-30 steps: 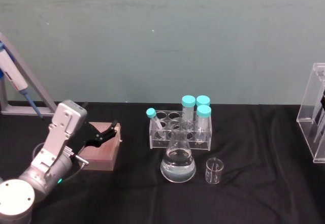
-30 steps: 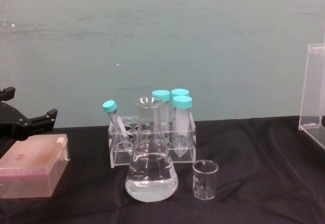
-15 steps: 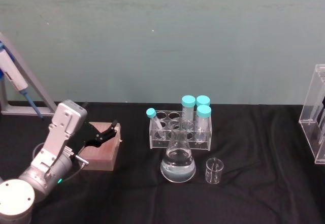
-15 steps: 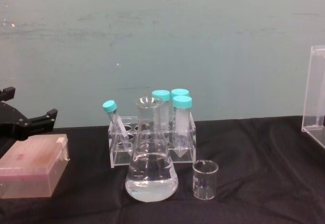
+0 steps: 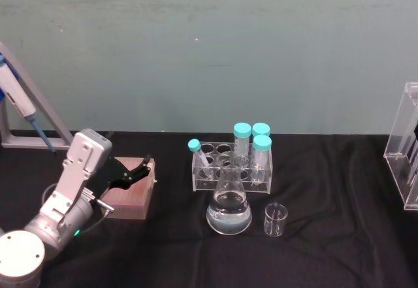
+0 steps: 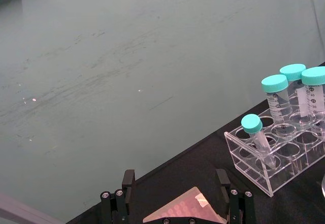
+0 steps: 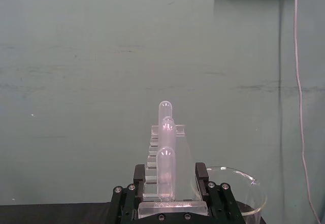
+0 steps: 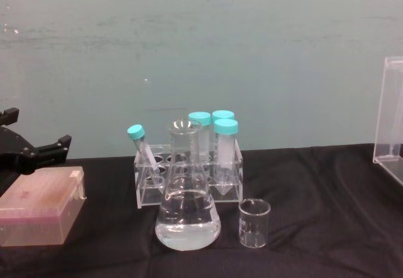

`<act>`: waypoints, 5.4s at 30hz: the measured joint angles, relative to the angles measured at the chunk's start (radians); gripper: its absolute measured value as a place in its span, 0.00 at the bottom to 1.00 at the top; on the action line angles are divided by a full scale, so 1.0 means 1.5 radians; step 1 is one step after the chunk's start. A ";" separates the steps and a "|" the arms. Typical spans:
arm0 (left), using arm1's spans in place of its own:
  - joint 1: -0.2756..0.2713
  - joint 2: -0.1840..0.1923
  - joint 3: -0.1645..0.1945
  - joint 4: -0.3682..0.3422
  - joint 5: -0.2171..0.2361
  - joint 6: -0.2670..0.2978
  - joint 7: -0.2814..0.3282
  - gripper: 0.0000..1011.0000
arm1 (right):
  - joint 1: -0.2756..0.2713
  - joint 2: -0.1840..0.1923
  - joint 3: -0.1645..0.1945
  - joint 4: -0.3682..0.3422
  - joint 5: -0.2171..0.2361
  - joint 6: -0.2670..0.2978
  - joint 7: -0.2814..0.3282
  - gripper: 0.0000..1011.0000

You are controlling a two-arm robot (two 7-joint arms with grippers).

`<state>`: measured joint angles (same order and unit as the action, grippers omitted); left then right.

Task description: Place the experimental apparatus aside using one hand.

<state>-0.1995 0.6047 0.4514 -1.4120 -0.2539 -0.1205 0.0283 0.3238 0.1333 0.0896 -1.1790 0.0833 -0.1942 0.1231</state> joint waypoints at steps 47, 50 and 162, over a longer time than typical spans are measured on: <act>0.000 0.000 0.000 0.000 0.000 0.000 0.000 0.99 | 0.000 0.000 0.001 0.001 0.005 0.004 0.004 0.76; 0.000 0.000 0.000 0.000 0.000 0.000 0.000 0.99 | 0.000 0.000 0.001 0.001 0.005 0.004 0.004 0.83; 0.000 0.000 0.000 0.000 0.000 0.000 0.000 0.99 | -0.002 0.110 -0.149 -0.068 0.148 -0.065 0.334 0.99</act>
<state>-0.1995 0.6047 0.4514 -1.4120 -0.2539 -0.1205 0.0283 0.3202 0.2977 -0.1334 -1.2807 0.3052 -0.2921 0.6242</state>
